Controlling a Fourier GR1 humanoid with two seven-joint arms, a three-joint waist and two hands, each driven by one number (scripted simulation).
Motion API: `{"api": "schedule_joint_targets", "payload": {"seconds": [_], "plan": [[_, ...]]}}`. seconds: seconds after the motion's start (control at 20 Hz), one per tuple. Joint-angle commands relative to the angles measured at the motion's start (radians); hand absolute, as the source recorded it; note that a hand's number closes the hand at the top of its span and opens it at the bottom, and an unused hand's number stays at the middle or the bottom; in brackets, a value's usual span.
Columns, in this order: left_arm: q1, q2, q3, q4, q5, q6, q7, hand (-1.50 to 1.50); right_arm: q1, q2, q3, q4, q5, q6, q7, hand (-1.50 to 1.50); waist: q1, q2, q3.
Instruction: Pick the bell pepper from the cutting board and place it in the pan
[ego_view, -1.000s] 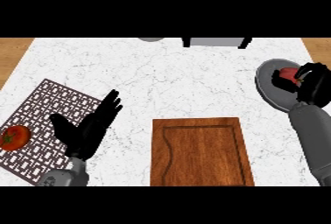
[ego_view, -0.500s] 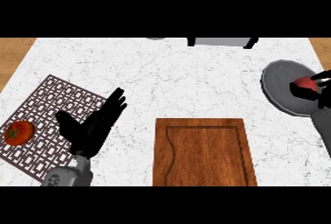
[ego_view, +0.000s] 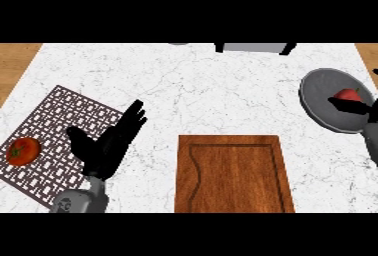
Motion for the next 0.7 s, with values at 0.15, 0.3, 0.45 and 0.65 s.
{"api": "schedule_joint_targets", "payload": {"seconds": [0.15, 0.3, 0.45, 0.65], "plan": [[0.032, 0.031, 0.023, -0.041, 0.023, -0.027, 0.0, 0.0, 0.021, 0.015, -0.197, -0.052, -0.234, 0.127, -0.233, -1.5, -0.005, -0.007, 0.0], [0.034, 0.03, 0.035, 0.004, 0.029, -0.036, -0.017, 0.0, 0.043, -0.026, -0.255, -0.028, -0.312, 0.289, -0.276, -1.5, -0.026, -0.01, -0.003], [0.059, 0.01, 0.008, -0.017, -0.006, -0.006, -0.02, 0.0, 0.079, -0.094, -0.276, 0.018, -0.34, 0.438, -0.297, -1.5, -0.025, -0.012, -0.004], [0.086, 0.026, 0.011, -0.014, -0.009, -0.027, -0.041, 0.0, 0.166, -0.099, -0.276, 0.055, -0.354, 0.577, -0.399, -1.5, -0.028, -0.015, -0.004]]}}
